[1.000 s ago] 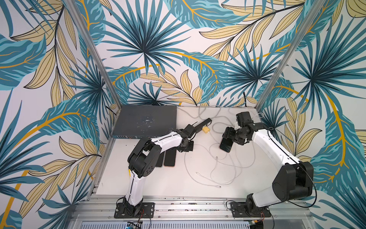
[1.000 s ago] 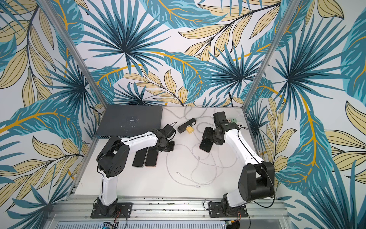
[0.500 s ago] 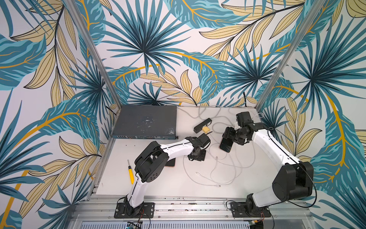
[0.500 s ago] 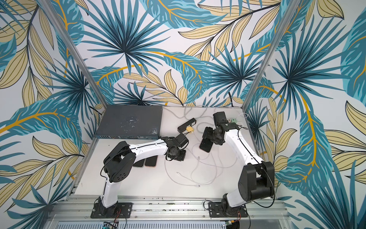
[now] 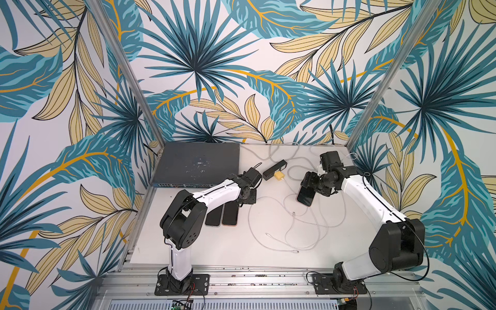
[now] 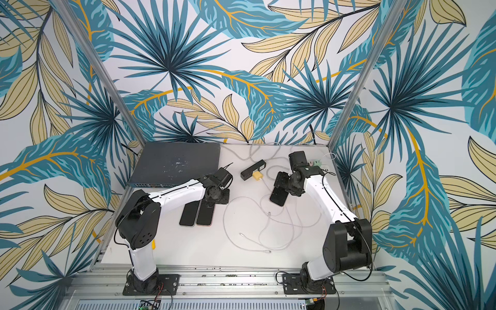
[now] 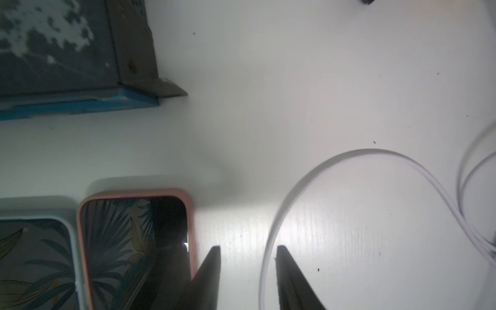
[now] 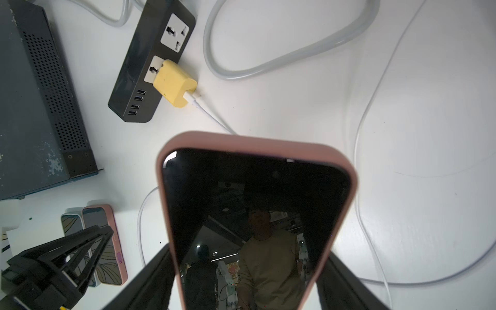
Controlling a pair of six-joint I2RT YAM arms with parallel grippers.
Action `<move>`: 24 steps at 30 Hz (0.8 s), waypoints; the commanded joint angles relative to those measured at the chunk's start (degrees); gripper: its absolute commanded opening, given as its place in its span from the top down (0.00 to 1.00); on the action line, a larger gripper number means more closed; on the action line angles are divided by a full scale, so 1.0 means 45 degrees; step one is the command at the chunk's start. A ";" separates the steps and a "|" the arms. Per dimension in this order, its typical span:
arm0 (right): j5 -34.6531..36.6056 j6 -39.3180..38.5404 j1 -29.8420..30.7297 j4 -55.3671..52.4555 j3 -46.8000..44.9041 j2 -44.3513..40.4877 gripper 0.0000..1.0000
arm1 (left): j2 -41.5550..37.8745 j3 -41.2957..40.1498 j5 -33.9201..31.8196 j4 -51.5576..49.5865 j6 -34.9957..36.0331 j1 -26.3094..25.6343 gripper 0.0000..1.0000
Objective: Unplug the charging cable from the phone
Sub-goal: Adjust the charging cable at the center of the board.
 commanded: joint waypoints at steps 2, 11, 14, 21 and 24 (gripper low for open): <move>-0.0236 0.0080 0.0009 0.0397 -0.0199 -0.0364 0.34 | -0.0029 -0.0542 0.0547 0.0560 0.0104 -0.0100 0.60; -0.0215 0.0127 0.0009 0.0430 -0.0221 -0.0289 0.34 | 0.0832 0.0254 0.1066 0.0328 0.0637 -0.0091 0.59; -0.0215 0.0132 0.0009 0.0432 -0.0220 -0.0279 0.34 | 0.1321 0.0661 0.1141 -0.0115 0.0779 -0.0101 0.59; -0.0140 0.0111 0.0007 0.0376 -0.0208 -0.0286 0.33 | 0.2020 0.1179 0.1191 -0.0628 0.0935 -0.0101 0.64; -0.0099 0.0104 -0.0003 0.0356 -0.0182 -0.0287 0.33 | 0.2211 0.1221 0.1220 -0.0747 0.0973 -0.0120 0.72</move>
